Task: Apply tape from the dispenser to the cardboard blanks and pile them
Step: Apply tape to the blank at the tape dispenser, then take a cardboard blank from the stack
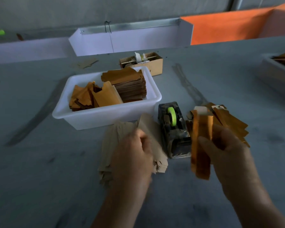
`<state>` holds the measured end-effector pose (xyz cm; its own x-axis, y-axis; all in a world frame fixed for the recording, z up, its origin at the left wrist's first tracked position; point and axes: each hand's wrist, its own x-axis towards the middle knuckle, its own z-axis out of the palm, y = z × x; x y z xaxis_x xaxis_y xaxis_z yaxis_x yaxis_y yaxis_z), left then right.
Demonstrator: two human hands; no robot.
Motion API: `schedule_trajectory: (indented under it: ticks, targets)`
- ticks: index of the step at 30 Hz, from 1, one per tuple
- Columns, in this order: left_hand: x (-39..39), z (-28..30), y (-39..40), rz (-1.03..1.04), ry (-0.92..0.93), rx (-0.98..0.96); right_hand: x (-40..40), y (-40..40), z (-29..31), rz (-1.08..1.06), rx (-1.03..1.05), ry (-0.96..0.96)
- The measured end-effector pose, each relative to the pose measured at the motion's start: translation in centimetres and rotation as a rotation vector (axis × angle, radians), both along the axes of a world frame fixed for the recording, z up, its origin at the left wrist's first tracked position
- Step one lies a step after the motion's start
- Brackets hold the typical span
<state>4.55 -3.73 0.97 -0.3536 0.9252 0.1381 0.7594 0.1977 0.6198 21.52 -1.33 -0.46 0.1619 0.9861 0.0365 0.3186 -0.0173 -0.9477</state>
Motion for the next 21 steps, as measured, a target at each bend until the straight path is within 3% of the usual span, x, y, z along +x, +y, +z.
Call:
schedule_trajectory:
  ticks: [2, 5, 13, 21]
  targets:
    - [-1.1, -0.2, 1.3, 0.072, 0.228, -0.044, 1.3, 1.4, -0.1, -0.056, 0.049, -0.152]
    - [-1.9, -0.8, 2.8, 0.107, 0.307, -0.191, 2.6, 3.5, -0.9, -0.091, 0.062, -0.434]
    - [-3.3, -1.0, 3.9, 0.117, 0.067, -0.25, 2.4, 5.3, -3.4, -0.063, -0.032, -0.765]
    - [-4.7, -0.3, 3.9, 0.155, -0.093, -0.248, 1.9, 3.2, -3.4, -0.125, 0.073, -0.659]
